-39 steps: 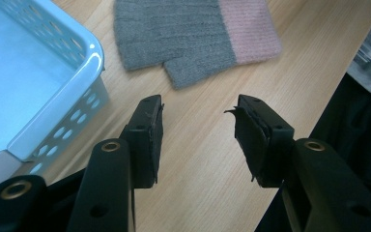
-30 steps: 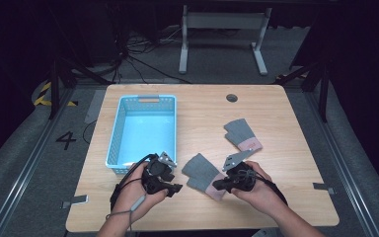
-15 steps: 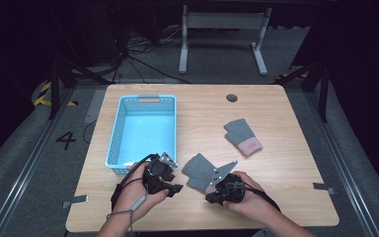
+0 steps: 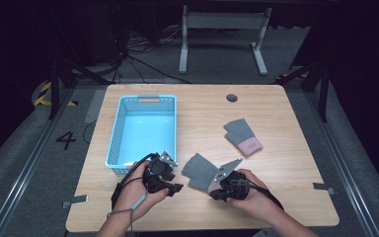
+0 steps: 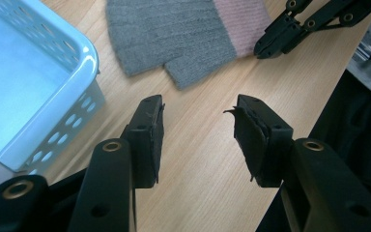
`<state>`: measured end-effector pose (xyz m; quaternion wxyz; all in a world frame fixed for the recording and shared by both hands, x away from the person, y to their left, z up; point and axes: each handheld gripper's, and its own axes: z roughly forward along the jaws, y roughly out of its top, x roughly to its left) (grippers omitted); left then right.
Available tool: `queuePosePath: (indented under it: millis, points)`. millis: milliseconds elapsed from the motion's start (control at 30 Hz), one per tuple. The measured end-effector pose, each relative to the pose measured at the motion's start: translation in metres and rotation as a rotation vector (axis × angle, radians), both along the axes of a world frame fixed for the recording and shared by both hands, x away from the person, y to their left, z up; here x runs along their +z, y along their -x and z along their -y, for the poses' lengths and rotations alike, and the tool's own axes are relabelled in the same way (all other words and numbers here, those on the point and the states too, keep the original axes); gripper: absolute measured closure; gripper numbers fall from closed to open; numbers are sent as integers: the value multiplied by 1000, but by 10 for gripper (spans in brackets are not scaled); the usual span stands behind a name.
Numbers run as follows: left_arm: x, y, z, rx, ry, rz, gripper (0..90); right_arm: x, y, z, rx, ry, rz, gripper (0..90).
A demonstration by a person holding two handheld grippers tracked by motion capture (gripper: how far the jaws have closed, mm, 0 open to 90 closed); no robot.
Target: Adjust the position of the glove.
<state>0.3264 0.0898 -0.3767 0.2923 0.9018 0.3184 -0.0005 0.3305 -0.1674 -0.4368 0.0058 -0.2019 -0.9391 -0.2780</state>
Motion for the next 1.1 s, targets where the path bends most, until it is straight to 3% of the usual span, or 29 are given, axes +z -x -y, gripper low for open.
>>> queuePosePath:
  millis: [800, 1100]
  points:
    - [-1, -4, -1, -1, 1, -10, 544, 3, -20, 35, -133, -3, -8, 894]
    - [-2, -6, 0, -5, -1, -16, 544, 4, -21, 40, -143, -15, -13, 894]
